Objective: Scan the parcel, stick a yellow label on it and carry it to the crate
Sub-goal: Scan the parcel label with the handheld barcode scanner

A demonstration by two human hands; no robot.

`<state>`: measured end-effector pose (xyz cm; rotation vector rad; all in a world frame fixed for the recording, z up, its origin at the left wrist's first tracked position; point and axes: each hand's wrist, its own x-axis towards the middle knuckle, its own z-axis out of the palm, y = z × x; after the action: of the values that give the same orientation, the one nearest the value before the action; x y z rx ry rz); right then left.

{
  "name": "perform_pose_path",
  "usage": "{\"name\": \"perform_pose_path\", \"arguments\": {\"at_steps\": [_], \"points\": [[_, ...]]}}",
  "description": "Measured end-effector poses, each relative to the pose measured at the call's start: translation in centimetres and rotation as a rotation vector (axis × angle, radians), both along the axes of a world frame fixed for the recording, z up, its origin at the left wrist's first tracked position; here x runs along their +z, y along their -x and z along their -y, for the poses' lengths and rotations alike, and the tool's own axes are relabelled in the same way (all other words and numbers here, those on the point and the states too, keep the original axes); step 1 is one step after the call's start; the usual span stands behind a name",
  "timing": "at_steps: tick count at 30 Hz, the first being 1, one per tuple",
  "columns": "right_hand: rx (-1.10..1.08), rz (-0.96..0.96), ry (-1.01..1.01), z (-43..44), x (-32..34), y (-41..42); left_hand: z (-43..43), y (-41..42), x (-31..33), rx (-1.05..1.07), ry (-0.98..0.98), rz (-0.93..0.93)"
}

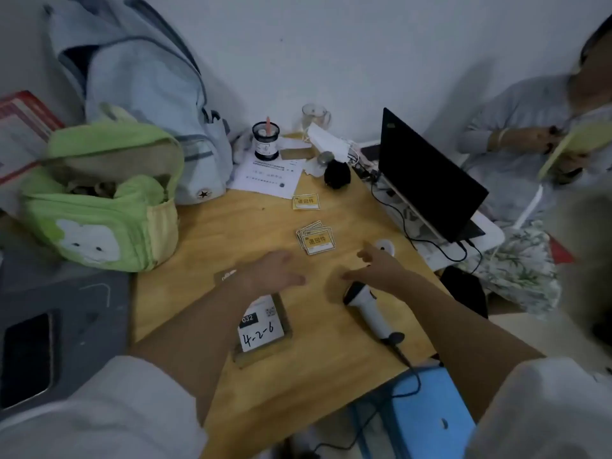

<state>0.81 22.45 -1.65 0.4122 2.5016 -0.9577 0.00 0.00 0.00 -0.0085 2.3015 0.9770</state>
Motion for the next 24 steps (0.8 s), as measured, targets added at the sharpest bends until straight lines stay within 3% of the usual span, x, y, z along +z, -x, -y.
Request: {"name": "perform_pose_path", "arguments": {"at_steps": [9, 13, 17, 24], "points": [[0.037, 0.146, -0.174, -0.9, -2.8, -2.4, -0.7, -0.8, -3.6, -0.176, 0.179, 0.002], [-0.076, 0.193, -0.244, -1.6, -6.8, -2.7, -0.2, -1.1, -5.9, -0.34, 0.351, -0.128], [-0.088, 0.197, -0.269, -1.4, -9.2, -2.4, -0.3, -1.2, -7.2, -0.31, 0.38, -0.264], [-0.153, 0.129, -0.265, -1.0, -11.6, -1.7, -0.4, -1.5, -8.5, -0.33, 0.419, -0.305]]}}
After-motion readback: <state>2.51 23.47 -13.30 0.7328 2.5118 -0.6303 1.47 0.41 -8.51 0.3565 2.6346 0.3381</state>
